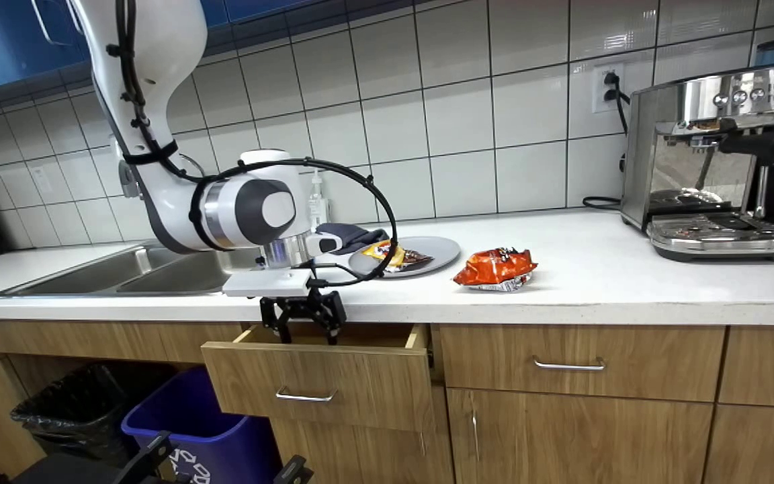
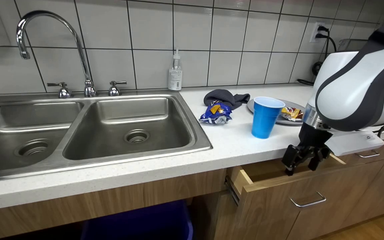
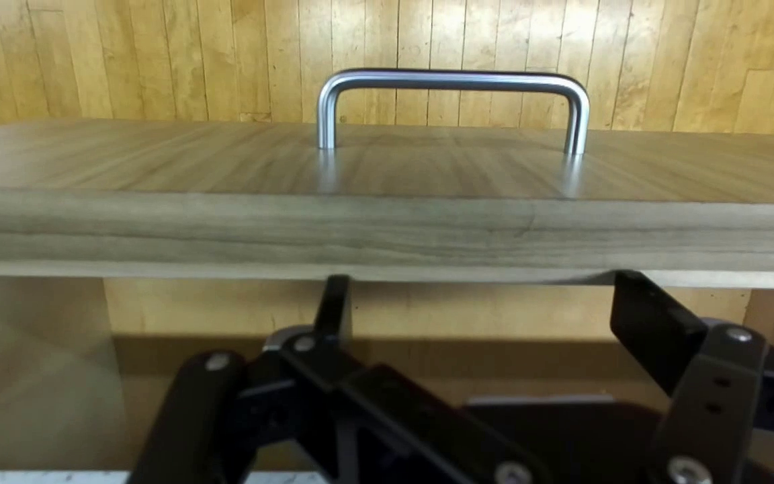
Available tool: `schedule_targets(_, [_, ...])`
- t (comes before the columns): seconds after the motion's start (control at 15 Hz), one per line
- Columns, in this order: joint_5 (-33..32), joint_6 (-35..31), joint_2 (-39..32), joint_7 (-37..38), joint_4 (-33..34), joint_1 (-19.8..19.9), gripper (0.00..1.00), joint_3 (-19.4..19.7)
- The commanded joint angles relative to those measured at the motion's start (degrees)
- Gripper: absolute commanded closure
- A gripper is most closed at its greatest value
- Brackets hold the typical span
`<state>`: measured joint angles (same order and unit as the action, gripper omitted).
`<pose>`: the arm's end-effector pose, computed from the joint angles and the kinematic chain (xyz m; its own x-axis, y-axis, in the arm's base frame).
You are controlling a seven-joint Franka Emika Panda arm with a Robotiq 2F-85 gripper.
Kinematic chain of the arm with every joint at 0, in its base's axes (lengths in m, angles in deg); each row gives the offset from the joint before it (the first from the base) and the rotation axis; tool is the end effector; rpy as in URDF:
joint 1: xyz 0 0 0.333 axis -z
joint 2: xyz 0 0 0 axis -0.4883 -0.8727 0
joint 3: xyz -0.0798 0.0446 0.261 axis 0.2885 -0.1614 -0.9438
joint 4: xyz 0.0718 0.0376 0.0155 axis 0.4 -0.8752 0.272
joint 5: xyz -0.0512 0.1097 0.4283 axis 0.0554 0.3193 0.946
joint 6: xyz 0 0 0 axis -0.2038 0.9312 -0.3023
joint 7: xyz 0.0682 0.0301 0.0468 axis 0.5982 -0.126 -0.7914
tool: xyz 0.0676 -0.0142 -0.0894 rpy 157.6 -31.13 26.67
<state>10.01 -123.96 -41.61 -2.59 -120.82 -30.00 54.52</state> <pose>0.4622 0.0158 0.0436 0.9890 0.1481 -0.0015 0.1481 -0.9890 0.0027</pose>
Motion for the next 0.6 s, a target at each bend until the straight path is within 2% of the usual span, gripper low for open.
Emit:
schedule_targets(0.0, [-0.2,2.9,1.8,2.7,-2.1,-1.0,0.0,0.4])
schedule_targets(0.53, [0.6,3.6,4.6,7.7,-6.3,-1.6,0.0,1.4])
